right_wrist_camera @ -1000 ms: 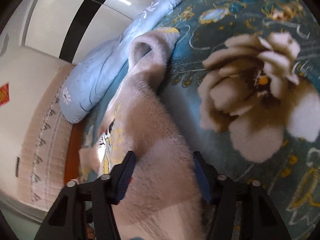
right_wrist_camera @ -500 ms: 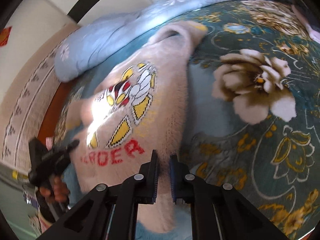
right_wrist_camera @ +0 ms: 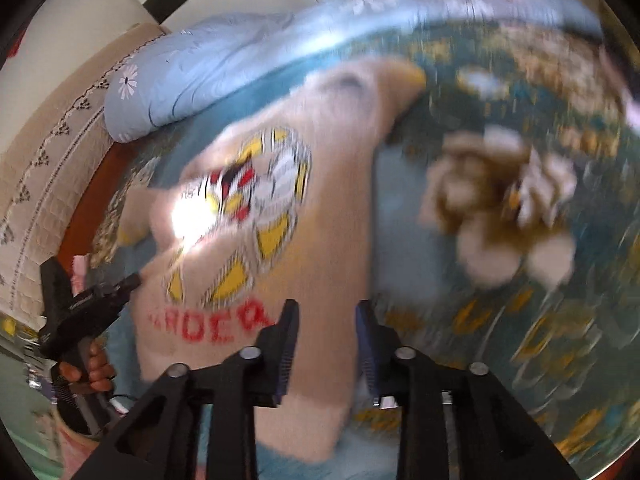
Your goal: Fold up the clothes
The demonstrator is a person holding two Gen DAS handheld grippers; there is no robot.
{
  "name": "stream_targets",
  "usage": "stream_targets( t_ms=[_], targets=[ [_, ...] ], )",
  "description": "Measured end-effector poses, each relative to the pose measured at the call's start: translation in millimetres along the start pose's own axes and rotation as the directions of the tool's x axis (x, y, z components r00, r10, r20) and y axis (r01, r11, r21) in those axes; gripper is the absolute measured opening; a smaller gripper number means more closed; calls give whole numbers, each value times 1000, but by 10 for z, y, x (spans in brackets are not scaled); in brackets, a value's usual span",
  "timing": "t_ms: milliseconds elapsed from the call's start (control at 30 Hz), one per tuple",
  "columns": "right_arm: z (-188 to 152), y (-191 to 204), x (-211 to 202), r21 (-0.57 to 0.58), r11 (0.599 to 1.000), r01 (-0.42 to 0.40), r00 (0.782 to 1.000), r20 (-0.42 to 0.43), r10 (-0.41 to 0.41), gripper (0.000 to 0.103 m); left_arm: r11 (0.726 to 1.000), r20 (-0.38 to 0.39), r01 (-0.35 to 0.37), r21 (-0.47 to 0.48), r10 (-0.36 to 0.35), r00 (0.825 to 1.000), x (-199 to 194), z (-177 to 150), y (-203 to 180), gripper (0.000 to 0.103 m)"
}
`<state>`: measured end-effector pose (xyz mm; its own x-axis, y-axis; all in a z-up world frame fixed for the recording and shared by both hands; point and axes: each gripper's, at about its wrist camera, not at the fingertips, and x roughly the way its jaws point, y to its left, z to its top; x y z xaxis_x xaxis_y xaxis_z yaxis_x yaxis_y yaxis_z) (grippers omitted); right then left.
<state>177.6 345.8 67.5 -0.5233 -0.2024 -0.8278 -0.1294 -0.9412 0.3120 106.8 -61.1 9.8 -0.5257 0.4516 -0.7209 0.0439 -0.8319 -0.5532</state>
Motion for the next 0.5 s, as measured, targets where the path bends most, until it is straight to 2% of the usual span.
stream_targets(
  t_ms=[67,167,267,333,433,500],
  targets=[
    [210,131,-37,-61,996,62,997,38,-60,41,999,68,-32,21,31,997,-118,28,41,41],
    [606,416,17,-174,970,169,982,109,-152,49,995,178,-81,64,69,982,-238,58,64,50],
    [1014,708,304,-293,921,258,964,144,-224,54,993,252,-83,85,59,966,-253,79,24,58],
    [1245,858,552,-368,878,305,951,158,-265,54,993,269,-88,79,64,961,-253,98,55,59],
    [1510,917,953,-378,856,352,936,139,-324,54,995,274,-79,65,58,960,-262,118,117,60],
    [1618,924,1208,-409,818,405,913,140,-383,54,996,279,-65,53,48,959,-270,128,162,60]
  ],
)
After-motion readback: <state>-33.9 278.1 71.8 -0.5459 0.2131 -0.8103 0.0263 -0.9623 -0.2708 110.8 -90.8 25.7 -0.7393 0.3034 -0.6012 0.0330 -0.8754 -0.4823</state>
